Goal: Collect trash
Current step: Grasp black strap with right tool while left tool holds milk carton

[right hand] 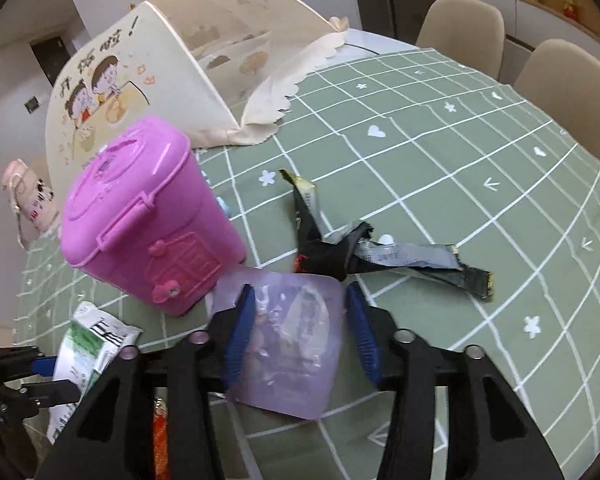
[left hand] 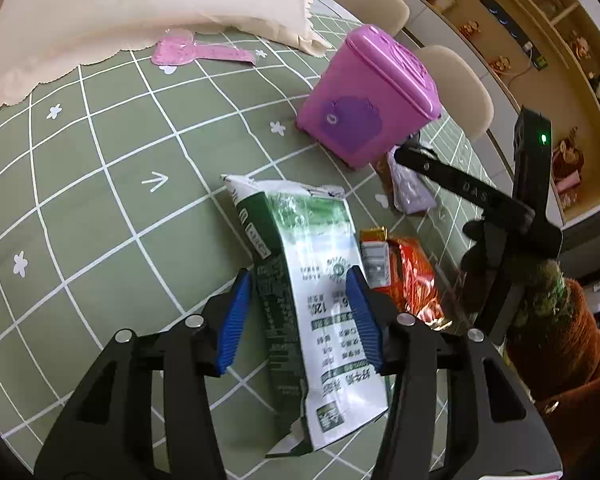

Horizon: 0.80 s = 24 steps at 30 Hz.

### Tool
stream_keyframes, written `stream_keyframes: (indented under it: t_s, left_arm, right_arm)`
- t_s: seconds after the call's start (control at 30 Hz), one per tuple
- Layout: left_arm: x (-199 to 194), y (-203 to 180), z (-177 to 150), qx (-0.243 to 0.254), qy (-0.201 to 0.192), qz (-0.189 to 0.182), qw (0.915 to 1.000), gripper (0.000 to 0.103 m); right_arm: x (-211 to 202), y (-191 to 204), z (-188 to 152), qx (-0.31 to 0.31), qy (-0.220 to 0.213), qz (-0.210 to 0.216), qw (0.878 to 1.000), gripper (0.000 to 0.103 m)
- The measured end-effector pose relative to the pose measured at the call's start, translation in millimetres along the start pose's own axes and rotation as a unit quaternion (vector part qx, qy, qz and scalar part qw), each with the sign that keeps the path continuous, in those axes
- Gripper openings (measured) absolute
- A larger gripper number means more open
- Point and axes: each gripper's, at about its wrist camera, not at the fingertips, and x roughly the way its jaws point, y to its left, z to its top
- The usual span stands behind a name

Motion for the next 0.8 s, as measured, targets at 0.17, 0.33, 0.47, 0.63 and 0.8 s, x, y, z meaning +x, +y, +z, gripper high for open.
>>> stream_keyframes:
  t_s: [0.17, 0.33, 0.47, 0.63, 0.8]
  left_arm:
    - [-8, -1, 3, -0.01, -0.019, 0.009, 0.9997, 0.051]
    - [-13, 9, 2, -0.028, -0.026, 0.014, 0.9992, 0.052]
    - [-15, 11, 1, -0.039, -0.027, 0.011, 0.9988, 0.052]
    - [-19, 3, -1, -0.029, -0.032, 0.011, 0.999, 0.052]
    - [-20, -12, -6, -0.017, -0.037, 0.023, 0.9989, 0.057]
  right_arm:
    - [0, 2, 2, -0.028, 0.025, 0.006, 0.999, 0.048]
    - [-3, 21, -12, -0.095, 0.029, -0.035, 0.994, 0.043]
    - [-13, 23, -25, -0.092, 0.033, -0.018, 0.995, 0.005]
    - [-41, 18, -34, -0.075, 0.008, -0.013, 0.997, 0.003]
    - [-60, 0, -36, -0.045, 0.007, -0.021, 0.999, 0.003]
